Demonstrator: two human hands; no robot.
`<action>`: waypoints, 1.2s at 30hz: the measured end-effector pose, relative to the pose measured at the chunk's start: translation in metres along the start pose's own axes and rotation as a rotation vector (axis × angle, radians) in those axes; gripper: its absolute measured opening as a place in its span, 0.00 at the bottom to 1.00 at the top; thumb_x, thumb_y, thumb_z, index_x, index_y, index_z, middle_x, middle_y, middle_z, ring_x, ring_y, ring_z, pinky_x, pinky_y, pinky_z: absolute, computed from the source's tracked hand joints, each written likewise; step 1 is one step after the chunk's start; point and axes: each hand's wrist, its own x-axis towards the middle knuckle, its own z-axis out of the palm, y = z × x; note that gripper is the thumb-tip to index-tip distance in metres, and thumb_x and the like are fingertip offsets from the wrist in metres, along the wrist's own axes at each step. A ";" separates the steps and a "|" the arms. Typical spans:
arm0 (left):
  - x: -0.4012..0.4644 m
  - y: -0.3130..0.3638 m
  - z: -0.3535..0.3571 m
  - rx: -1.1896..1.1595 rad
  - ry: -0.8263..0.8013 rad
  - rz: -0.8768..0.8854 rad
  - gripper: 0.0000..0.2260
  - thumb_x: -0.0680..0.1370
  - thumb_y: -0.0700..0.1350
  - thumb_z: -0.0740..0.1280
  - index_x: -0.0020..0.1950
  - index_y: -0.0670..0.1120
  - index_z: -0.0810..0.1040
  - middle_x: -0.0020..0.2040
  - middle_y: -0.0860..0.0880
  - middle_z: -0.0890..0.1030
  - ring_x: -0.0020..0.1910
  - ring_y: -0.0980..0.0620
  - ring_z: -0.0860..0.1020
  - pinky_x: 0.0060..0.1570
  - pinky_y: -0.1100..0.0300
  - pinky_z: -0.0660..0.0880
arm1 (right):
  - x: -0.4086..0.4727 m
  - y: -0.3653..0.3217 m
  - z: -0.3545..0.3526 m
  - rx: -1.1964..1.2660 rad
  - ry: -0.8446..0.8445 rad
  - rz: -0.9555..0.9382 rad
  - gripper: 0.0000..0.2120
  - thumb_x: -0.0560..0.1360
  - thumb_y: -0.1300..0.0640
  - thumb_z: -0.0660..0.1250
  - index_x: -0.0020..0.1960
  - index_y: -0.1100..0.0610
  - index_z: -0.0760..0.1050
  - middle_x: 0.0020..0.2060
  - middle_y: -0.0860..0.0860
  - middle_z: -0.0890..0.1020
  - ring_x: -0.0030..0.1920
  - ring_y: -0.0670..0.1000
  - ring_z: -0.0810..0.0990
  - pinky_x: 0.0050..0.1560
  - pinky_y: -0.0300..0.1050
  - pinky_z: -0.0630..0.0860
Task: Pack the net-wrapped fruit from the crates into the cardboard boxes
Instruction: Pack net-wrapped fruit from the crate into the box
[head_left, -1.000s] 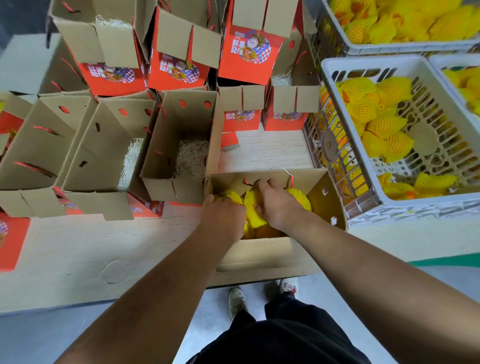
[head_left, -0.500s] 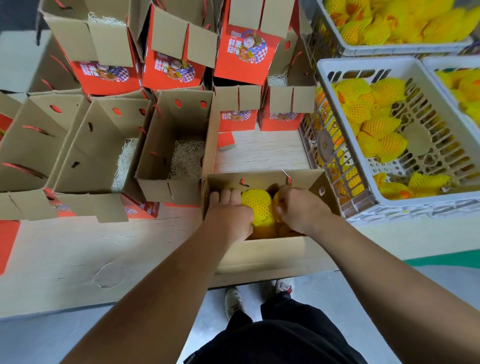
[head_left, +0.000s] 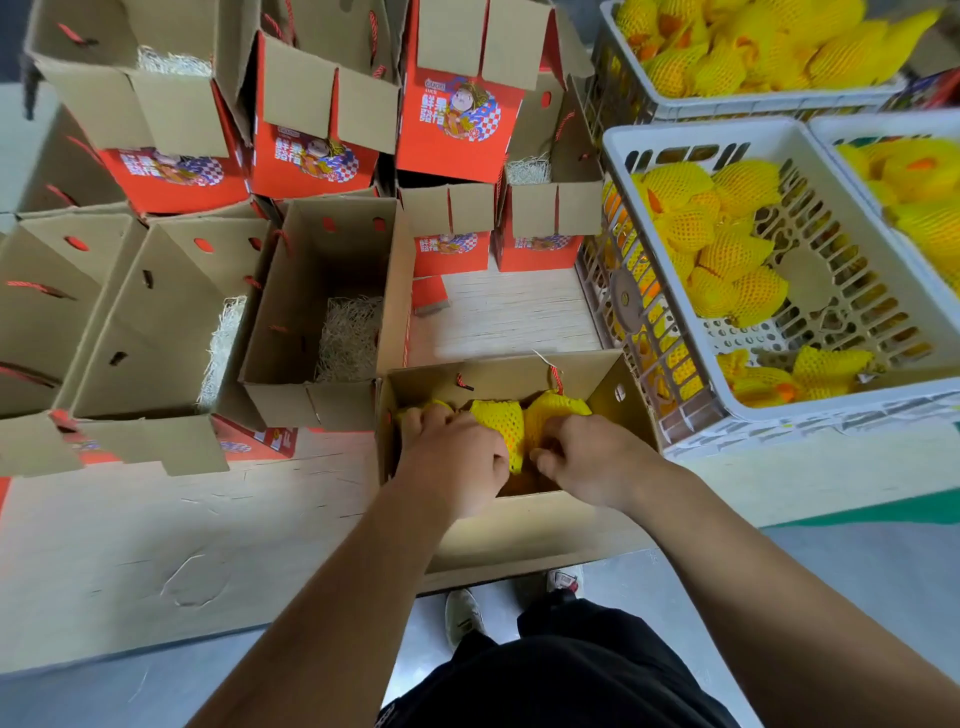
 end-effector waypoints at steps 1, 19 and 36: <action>-0.001 0.003 0.000 -0.027 0.047 -0.012 0.13 0.83 0.56 0.58 0.60 0.60 0.81 0.63 0.55 0.77 0.66 0.44 0.68 0.63 0.47 0.57 | -0.002 0.000 0.000 0.006 0.000 -0.005 0.11 0.81 0.47 0.63 0.54 0.53 0.78 0.40 0.49 0.78 0.46 0.55 0.79 0.42 0.44 0.70; 0.113 0.180 -0.046 -0.686 0.482 0.385 0.03 0.83 0.46 0.62 0.53 0.50 0.75 0.50 0.51 0.79 0.50 0.48 0.77 0.49 0.48 0.75 | -0.034 0.124 -0.106 0.416 0.707 -0.083 0.06 0.79 0.60 0.66 0.54 0.54 0.80 0.44 0.48 0.84 0.44 0.47 0.80 0.43 0.45 0.74; 0.213 0.255 -0.036 -0.025 0.394 0.287 0.08 0.81 0.54 0.61 0.49 0.56 0.79 0.39 0.57 0.80 0.35 0.55 0.77 0.33 0.56 0.77 | 0.081 0.354 -0.142 -0.836 -0.531 0.331 0.34 0.76 0.40 0.70 0.78 0.47 0.65 0.81 0.55 0.56 0.81 0.60 0.43 0.78 0.59 0.45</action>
